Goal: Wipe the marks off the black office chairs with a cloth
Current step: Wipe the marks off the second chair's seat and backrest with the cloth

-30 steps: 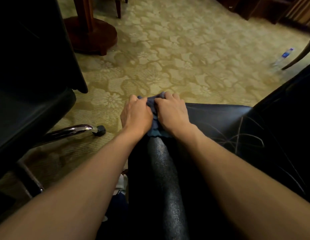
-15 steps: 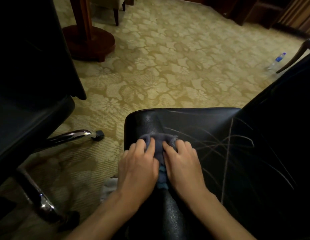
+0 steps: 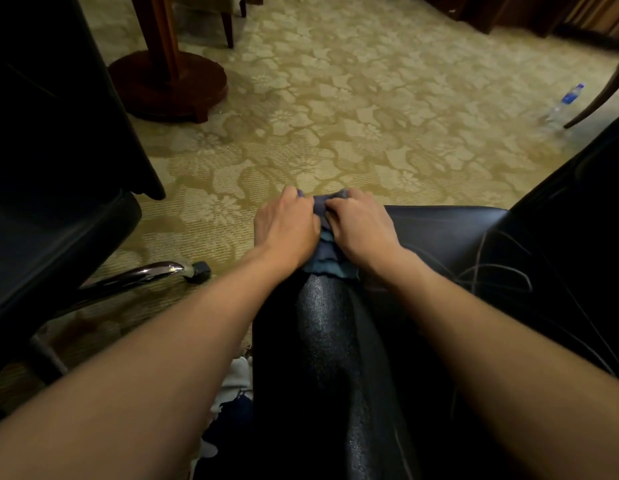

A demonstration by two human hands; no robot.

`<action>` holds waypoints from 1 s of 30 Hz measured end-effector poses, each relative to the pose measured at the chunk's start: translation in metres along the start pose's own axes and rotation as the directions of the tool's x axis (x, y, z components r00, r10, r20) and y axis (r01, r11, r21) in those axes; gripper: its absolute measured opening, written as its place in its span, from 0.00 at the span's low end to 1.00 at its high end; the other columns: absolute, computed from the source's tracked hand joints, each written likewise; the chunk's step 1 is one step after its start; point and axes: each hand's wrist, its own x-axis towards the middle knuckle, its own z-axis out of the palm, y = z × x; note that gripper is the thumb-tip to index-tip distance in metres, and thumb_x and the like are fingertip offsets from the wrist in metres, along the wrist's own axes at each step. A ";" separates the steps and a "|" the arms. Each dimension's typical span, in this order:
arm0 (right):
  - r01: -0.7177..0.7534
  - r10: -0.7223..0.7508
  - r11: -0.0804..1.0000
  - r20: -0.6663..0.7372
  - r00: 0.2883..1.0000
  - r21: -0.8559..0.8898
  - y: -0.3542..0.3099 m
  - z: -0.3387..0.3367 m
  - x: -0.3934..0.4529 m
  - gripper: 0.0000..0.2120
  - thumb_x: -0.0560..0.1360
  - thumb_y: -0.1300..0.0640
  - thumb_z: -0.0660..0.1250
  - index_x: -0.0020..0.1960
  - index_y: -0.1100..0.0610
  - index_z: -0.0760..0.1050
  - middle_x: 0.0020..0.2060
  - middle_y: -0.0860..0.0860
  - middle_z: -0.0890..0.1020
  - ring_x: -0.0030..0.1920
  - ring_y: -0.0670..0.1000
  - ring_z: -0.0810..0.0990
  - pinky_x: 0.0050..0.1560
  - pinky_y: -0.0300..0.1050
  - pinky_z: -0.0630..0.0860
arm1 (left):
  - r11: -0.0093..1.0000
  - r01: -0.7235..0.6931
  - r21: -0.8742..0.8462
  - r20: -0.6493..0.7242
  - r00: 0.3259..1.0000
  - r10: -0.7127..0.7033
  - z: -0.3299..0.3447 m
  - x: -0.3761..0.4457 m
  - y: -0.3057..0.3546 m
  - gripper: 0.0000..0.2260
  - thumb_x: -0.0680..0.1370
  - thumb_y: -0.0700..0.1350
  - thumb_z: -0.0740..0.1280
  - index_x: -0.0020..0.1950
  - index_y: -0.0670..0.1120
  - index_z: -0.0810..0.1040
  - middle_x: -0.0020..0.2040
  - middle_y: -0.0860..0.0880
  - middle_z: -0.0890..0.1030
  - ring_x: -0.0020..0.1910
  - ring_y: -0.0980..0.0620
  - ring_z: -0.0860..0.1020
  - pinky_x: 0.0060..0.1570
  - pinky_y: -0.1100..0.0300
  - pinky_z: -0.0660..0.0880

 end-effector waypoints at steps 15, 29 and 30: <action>-0.127 0.127 0.992 0.067 0.990 0.001 0.004 -0.009 -0.048 0.13 0.81 0.56 0.57 0.61 0.54 0.76 0.60 0.57 0.76 0.59 0.61 0.73 0.52 0.51 0.68 | 0.999 -0.027 0.017 0.116 0.993 0.024 -0.007 -0.036 0.035 0.14 0.80 0.46 0.61 0.61 0.40 0.77 0.60 0.40 0.76 0.58 0.38 0.76 0.54 0.49 0.71; -0.099 0.098 0.995 0.152 0.983 -0.001 -0.025 -0.045 -0.263 0.28 0.70 0.47 0.72 0.68 0.52 0.72 0.59 0.50 0.75 0.57 0.56 0.72 0.52 0.50 0.68 | 0.981 -0.072 0.182 0.265 0.964 0.022 -0.023 -0.247 0.090 0.24 0.82 0.49 0.57 0.78 0.43 0.60 0.69 0.44 0.73 0.65 0.44 0.74 0.62 0.52 0.69; -0.092 0.094 0.996 0.166 0.982 -0.020 -0.027 -0.047 -0.275 0.30 0.66 0.45 0.75 0.65 0.52 0.75 0.56 0.50 0.77 0.54 0.56 0.74 0.48 0.50 0.69 | 0.981 -0.065 0.181 0.267 0.964 0.014 -0.024 -0.259 0.093 0.25 0.82 0.49 0.56 0.78 0.44 0.59 0.69 0.44 0.72 0.65 0.45 0.74 0.62 0.52 0.69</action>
